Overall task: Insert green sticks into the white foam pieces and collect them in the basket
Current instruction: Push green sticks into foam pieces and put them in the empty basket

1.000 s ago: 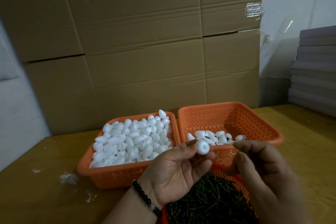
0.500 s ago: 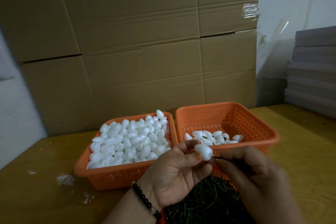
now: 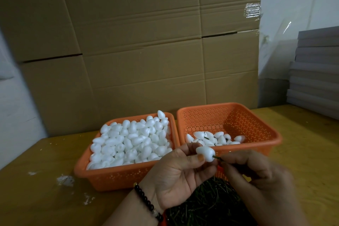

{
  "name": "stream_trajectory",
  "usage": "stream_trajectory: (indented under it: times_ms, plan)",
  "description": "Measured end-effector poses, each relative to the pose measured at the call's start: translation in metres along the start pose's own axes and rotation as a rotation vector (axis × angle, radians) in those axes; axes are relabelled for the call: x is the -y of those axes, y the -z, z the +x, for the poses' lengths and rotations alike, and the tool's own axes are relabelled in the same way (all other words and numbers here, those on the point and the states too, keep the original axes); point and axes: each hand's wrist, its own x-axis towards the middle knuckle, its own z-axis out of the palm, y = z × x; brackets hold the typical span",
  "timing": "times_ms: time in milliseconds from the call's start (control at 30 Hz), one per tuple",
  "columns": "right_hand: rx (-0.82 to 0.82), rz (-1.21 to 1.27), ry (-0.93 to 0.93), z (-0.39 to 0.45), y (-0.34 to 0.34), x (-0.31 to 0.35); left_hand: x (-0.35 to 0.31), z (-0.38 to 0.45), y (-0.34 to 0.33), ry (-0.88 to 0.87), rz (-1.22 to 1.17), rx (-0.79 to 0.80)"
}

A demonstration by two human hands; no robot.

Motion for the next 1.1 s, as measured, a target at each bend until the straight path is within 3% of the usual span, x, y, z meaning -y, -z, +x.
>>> stream_trajectory:
  times_ms: [233, 400, 1100]
  plan:
    - [0.016, -0.023, 0.067, 0.0026, 0.0018, -0.0002, 0.0015, -0.0013, -0.0040, 0.006, 0.022, -0.019]
    - [-0.025, 0.078, -0.019, -0.0015, -0.0010, -0.0053, 0.0016, -0.0023, -0.0073, 0.002, 0.046, -0.026]
    - [0.023, -0.020, 0.055, 0.0051, 0.0038, -0.0033, 0.0024, -0.0033, -0.0078, -0.020, 0.100, -0.039]
